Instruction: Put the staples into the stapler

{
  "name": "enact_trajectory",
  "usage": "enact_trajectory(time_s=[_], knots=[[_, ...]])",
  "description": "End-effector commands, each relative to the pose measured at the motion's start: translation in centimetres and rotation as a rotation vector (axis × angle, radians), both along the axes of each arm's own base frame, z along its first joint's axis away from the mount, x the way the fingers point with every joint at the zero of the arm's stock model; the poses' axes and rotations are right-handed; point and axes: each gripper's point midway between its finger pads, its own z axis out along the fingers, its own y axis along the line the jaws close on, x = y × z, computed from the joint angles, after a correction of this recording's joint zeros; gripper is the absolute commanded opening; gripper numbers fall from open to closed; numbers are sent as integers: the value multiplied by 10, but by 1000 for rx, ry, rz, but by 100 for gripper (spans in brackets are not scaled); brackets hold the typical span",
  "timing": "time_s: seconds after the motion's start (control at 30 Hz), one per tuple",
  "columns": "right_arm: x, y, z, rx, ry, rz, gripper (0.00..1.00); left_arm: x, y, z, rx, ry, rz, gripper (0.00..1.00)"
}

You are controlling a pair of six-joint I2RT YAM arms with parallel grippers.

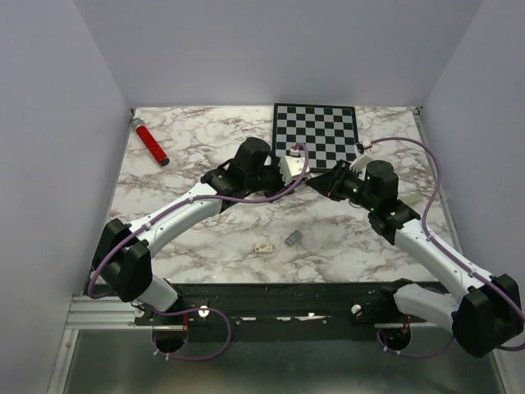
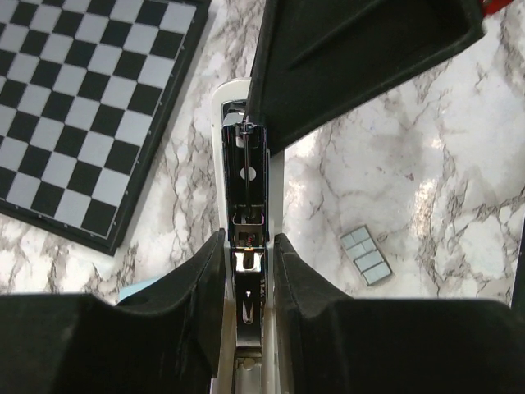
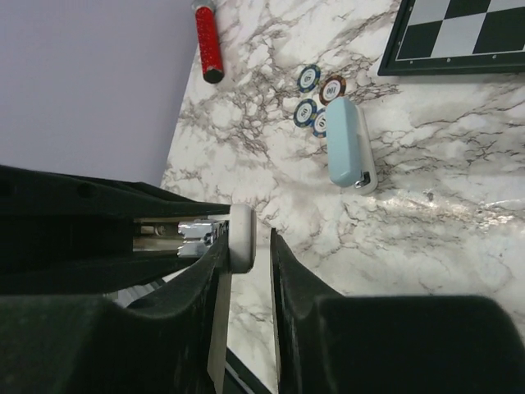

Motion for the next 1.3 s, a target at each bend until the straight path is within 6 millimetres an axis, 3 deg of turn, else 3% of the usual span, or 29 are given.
enact_trajectory(time_s=[0.0, 0.13, 0.2, 0.53, 0.87, 1.03, 1.27], knots=[[-13, -1, -6, -22, -21, 31, 38, -1, 27, -26, 106, 31, 41, 0], [-20, -11, -15, -68, -26, 15, 63, 0, 49, -51, 203, 72, 83, 0], [-21, -15, -20, -100, -33, 9, 67, -6, 59, -66, 266, 93, 72, 0], [-29, -49, -63, -300, 4, -71, 68, -20, 101, -138, 621, 198, -2, 0], [-32, -52, -87, -402, 1, -13, 69, -27, 95, -169, 749, 245, -96, 0], [-34, -51, -99, -429, 18, 17, 69, -31, 94, -176, 778, 250, -108, 27], [-35, -50, -108, -442, 29, 40, 70, -35, 95, -177, 793, 225, -111, 52]])
